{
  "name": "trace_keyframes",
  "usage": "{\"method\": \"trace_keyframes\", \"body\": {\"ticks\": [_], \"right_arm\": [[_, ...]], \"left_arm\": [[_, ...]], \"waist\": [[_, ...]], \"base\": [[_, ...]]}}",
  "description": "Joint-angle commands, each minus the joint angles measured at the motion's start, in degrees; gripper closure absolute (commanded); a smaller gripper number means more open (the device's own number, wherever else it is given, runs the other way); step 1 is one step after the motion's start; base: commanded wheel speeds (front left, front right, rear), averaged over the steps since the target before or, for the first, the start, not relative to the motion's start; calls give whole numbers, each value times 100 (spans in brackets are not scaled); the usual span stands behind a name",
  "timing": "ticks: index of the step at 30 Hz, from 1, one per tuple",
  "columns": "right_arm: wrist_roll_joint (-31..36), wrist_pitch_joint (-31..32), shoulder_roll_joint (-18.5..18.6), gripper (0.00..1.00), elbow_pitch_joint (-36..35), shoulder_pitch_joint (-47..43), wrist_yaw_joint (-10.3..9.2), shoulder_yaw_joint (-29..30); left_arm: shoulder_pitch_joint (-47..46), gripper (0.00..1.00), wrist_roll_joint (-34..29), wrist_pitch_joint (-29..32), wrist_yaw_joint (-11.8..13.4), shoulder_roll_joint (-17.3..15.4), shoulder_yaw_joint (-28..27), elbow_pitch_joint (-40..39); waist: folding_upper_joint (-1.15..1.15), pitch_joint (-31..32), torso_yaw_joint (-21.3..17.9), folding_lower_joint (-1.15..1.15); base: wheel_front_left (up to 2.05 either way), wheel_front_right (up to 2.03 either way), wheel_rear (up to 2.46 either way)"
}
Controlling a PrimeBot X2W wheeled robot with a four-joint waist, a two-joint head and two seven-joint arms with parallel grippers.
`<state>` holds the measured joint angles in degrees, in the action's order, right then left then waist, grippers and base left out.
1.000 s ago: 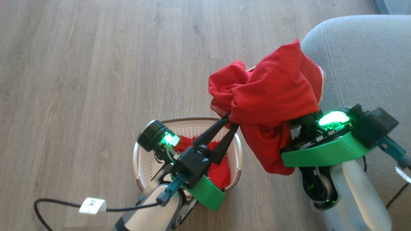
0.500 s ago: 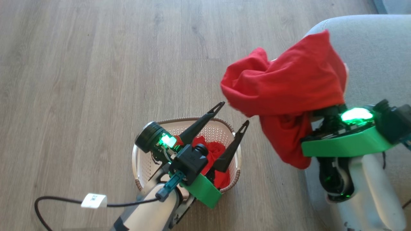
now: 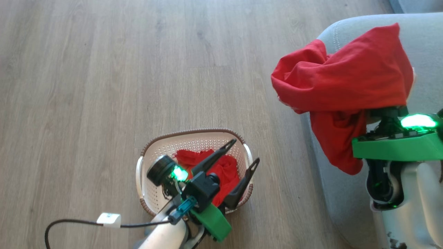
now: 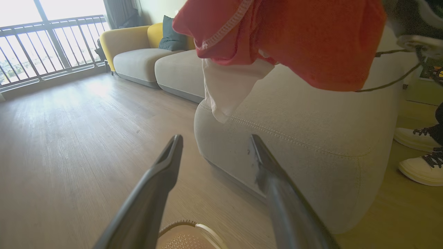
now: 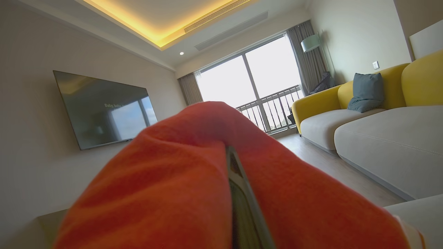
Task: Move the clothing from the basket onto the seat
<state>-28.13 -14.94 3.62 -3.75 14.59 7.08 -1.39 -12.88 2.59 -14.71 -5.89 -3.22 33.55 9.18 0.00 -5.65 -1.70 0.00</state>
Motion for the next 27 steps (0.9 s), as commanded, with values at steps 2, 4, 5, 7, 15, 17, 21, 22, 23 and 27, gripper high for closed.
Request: {"method": "trace_keyframes", "body": {"ticks": [2,4,5,7,15,17,21,22,23,27], "right_arm": [[80,-6,-74,100,-209,99,41,-22],[80,-6,-74,100,-190,60,41,32],[97,-6,-74,100,-187,48,41,41],[112,-6,-74,100,-195,25,41,48],[97,-6,-74,100,-179,-29,41,166],[106,-6,-74,100,-160,-27,41,192],[86,-6,-74,100,-138,7,41,301],[78,-6,-74,100,-139,13,41,325],[73,-6,-74,100,-142,17,41,347],[56,-6,-74,100,-159,23,41,457]], "left_arm": [[-18,0,30,-29,-25,-5,-174,-95],[44,0,53,-29,-56,-4,-186,-35],[67,0,48,-29,-76,-17,-162,4],[95,0,19,-29,-106,-63,-99,68],[147,0,-1,-29,-136,-80,-213,141],[153,0,-10,-29,-137,-77,-235,139],[157,0,-35,-29,-142,-67,-291,124],[157,0,-41,-29,-144,-66,-303,117],[154,0,-47,-29,-145,-66,-316,108],[113,0,-86,-29,-149,-83,-322,66]], "waist": [[0,-5,-59,0],[0,-14,-104,0],[0,-22,-132,0],[0,-36,-185,0],[0,-72,-399,0],[0,-84,-452,0],[0,-147,-720,0],[0,-170,-803,0],[0,-190,-887,0],[0,-278,-1256,0]], "base": [[0,0,0],[0,0,0],[0,0,0],[0,0,0],[0,0,0],[0,0,0],[0,0,0],[0,0,0],[0,0,0],[0,0,0]]}}
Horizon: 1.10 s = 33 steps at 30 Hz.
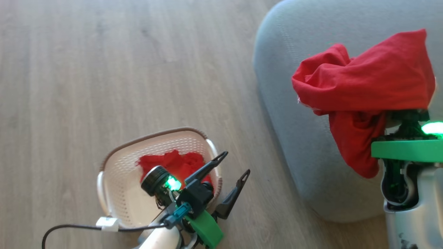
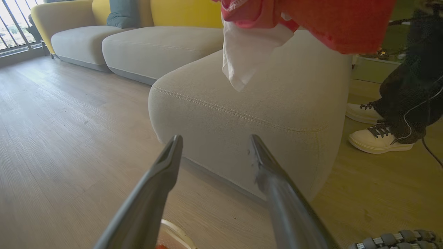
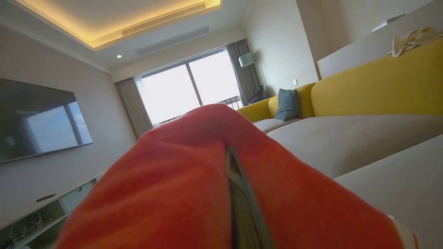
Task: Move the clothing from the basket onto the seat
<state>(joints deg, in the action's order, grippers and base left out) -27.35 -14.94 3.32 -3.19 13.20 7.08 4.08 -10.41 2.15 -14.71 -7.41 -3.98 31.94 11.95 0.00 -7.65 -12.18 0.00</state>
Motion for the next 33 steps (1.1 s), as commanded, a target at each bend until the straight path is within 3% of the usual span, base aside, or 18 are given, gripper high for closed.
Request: {"method": "trace_keyframes", "body": {"ticks": [1,15,23,33], "right_arm": [[-29,-6,-44,100,-221,162,41,-56],[-121,-6,-45,100,-219,31,41,353],[-155,-6,-45,100,-397,-264,41,949],[-122,-6,-45,100,-388,-287,41,984]], "left_arm": [[-155,0,-70,-29,2,-22,-145,-226],[-178,0,-47,-29,39,-57,7,-641],[-328,0,105,-29,7,54,219,-763],[-299,0,71,-29,-2,83,41,-796]], "waist": [[0,-98,-306,0],[0,-85,-1776,0],[0,-64,-1876,0],[0,-42,-1854,0]], "base": [[0,0,0],[0,0,0],[0,0,0],[0,0,0]]}}
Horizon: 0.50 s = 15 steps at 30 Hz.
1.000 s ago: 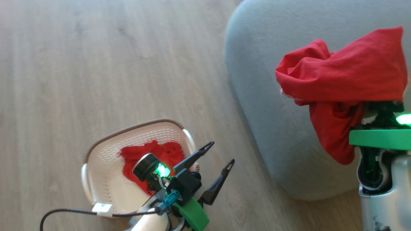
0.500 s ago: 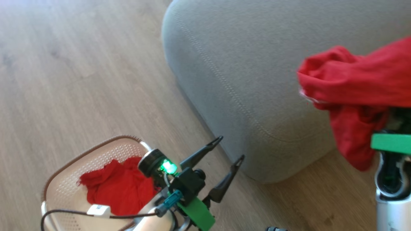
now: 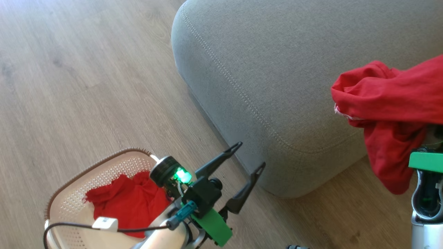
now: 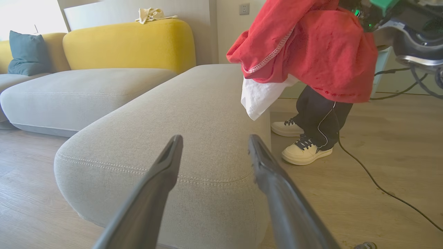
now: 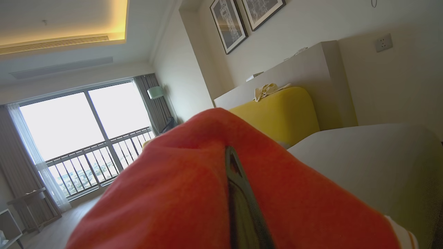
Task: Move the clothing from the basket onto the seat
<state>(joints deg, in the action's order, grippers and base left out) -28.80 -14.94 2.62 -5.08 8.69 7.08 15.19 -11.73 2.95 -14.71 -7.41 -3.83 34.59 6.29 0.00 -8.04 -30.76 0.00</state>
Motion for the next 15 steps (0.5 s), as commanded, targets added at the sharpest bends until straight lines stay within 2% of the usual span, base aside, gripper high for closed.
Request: {"method": "trace_keyframes", "body": {"ticks": [1,9,15], "right_arm": [[97,-6,26,100,-171,184,41,-84],[232,-6,26,100,146,765,41,486],[340,-6,26,100,18,1674,41,961]], "left_arm": [[-158,0,-20,-29,-2,69,-253,-238],[-131,0,-185,-29,4,-1,-474,-336],[-490,0,-374,-29,2,-397,-617,-514]], "waist": [[0,-8,8,0],[0,-281,18,0],[0,-1090,111,0]], "base": [[0,0,0],[0,0,0],[0,0,0]]}}
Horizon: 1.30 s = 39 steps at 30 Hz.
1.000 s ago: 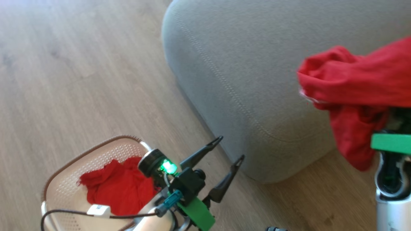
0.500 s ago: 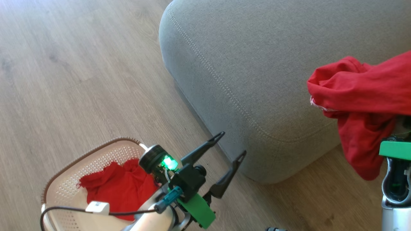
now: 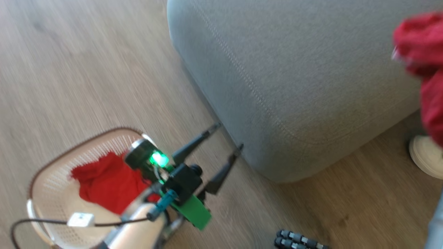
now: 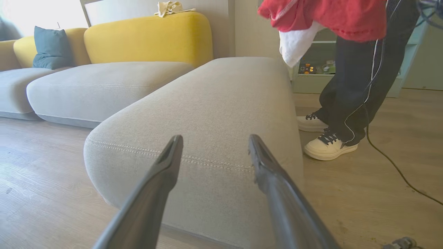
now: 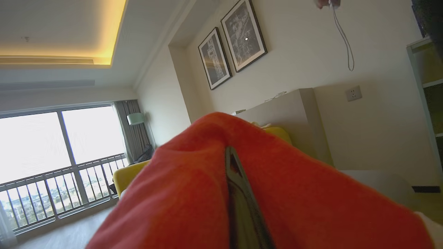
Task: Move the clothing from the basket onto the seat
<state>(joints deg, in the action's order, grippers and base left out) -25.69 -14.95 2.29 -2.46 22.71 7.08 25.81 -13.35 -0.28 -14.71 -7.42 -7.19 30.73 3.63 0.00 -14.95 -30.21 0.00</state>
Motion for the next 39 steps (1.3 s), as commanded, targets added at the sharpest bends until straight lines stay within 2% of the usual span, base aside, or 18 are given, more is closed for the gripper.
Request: {"method": "trace_keyframes", "body": {"ticks": [1,8,12,15,22,25,29,39], "right_arm": [[39,-5,59,100,-273,430,41,-44],[-39,-5,59,100,-29,1689,41,363],[48,-5,82,100,330,2397,41,608],[113,-5,231,100,751,2884,41,811],[117,-5,746,100,1840,3924,41,975],[251,-5,914,100,2065,4146,41,917],[504,-5,1101,100,2551,4513,41,909],[1553,-5,1488,100,3983,5222,41,1411]], "left_arm": [[-422,0,-88,-29,2,-154,-225,-281],[-920,0,-200,-29,-1,-787,-150,-458],[-1076,0,-242,-29,-2,-1064,-24,-536],[-1181,0,-253,-29,-2,-1194,102,-586],[-1369,0,-150,-29,15,-1322,215,-658],[-1417,0,-155,-29,18,-1355,267,-705],[-1504,0,-165,-29,55,-1415,334,-772],[-1716,0,-103,-29,195,-1399,415,-853]], "waist": [[0,-563,74,0],[0,-1553,100,0],[0,-1963,124,0],[0,-2200,193,0],[0,-2641,417,0],[0,-2755,513,0],[0,-2954,713,0],[0,-3368,1202,0]], "base": [[0,0,0],[0,0,0],[0,0,0],[0,0,0],[0,0,0],[0,0,0],[0,0,0],[0,0,0]]}}
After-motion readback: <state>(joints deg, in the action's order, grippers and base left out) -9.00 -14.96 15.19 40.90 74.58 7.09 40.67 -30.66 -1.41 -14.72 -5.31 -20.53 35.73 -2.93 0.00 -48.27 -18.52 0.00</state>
